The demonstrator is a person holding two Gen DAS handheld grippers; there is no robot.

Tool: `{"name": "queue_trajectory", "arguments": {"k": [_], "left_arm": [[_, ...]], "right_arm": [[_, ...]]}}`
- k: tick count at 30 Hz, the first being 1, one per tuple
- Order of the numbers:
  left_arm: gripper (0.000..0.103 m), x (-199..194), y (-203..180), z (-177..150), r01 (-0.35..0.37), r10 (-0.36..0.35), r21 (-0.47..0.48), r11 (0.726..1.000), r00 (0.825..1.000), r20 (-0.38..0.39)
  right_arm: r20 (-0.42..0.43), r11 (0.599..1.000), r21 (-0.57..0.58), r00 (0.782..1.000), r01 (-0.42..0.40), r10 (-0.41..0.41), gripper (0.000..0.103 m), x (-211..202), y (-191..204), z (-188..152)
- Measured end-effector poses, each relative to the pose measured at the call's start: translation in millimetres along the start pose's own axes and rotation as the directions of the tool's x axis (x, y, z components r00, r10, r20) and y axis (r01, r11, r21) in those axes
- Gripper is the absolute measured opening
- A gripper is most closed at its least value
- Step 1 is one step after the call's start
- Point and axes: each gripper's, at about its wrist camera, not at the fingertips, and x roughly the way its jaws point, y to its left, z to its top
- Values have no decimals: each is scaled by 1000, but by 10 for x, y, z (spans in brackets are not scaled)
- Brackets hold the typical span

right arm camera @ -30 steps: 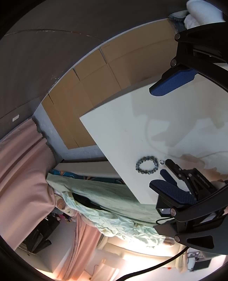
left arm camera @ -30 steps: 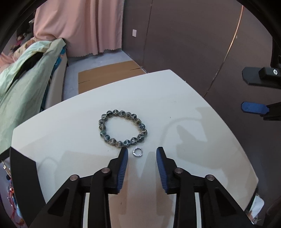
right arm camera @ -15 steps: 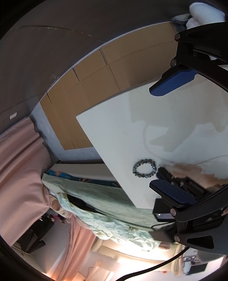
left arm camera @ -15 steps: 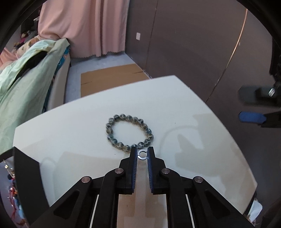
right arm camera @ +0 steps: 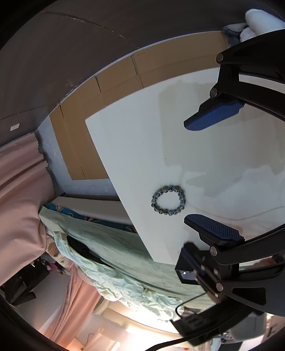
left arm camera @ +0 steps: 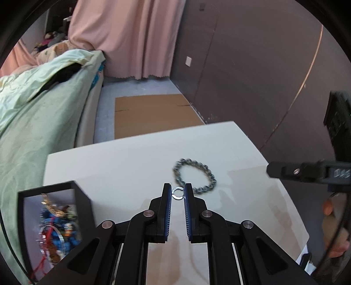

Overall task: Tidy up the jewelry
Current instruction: 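Carry the ring into the box with the left tool while the right tool grasps the grey-green bead bracelet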

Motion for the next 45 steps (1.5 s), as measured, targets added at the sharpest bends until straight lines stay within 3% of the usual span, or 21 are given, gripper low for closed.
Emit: {"name": "queue_trajectory", "arguments": {"k": [11,26,31,35,39,45], "left_arm": [[12,-388,357,78,-7,10,-54,999,998,62],[12,-724,946,84,-41,54,-140,989,995,88],[12,-752,1105,58,-58,70,-166,984,995,70],[12,-741,1155,27,-68,77,-163,984,996,48],[12,-704,1213,-26,-66,68,-184,981,998,5],[13,-665,1332,-102,-45,32,-257,965,998,-55]], "right_arm": [[1,994,-66,996,92,-93,46,325,291,15],[35,966,-154,979,206,-203,31,681,572,20],[42,927,-213,951,308,-306,28,841,703,3],[50,901,-249,934,355,-354,12,838,781,-10],[59,904,-241,935,354,-350,11,765,762,-33],[110,936,-214,959,280,-262,11,477,820,-74]]}}
